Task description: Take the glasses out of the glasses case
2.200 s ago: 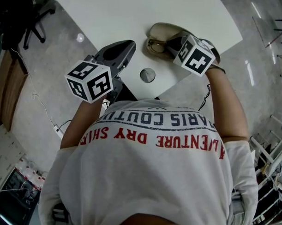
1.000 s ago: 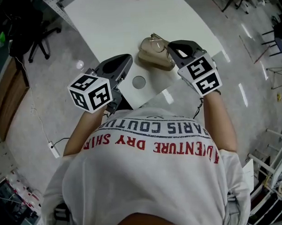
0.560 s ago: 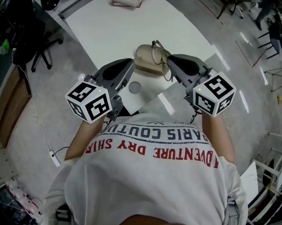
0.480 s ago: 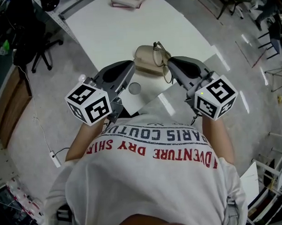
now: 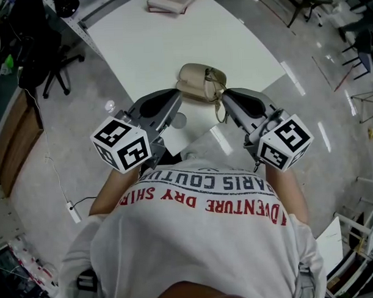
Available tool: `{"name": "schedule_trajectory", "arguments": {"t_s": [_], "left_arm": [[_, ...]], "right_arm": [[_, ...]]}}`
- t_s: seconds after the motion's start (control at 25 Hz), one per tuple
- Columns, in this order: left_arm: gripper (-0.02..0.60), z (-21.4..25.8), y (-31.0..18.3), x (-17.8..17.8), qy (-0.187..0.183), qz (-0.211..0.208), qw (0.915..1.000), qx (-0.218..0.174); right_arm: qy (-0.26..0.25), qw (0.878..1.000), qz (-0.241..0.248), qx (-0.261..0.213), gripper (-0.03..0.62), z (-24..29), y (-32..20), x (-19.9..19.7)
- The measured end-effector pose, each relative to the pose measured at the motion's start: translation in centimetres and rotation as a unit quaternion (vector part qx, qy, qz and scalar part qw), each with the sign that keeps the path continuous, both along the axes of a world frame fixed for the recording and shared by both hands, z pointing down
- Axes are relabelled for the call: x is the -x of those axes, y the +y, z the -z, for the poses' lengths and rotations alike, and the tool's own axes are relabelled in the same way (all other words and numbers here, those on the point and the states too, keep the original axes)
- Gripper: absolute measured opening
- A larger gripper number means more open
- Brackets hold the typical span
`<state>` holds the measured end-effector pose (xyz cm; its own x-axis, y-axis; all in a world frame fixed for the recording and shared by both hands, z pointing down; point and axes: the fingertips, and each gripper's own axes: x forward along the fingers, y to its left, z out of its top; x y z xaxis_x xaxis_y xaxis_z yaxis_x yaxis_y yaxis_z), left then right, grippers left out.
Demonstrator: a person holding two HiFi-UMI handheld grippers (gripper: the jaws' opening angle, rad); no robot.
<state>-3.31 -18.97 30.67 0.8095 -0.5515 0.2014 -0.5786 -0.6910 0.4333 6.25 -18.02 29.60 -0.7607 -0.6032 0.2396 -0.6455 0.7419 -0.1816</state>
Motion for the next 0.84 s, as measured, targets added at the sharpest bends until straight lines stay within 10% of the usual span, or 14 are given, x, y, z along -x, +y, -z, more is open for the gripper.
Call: {"name": "schedule_trajectory", "arguments": {"t_s": [0.84], "left_arm": [[0.035, -1.0, 0.1, 0.0, -0.006, -0.009, 0.9999, 0.013]], "right_arm": [[0.007, 1.0, 0.004, 0.009, 0.032, -1.0, 0.0, 0.5]]}}
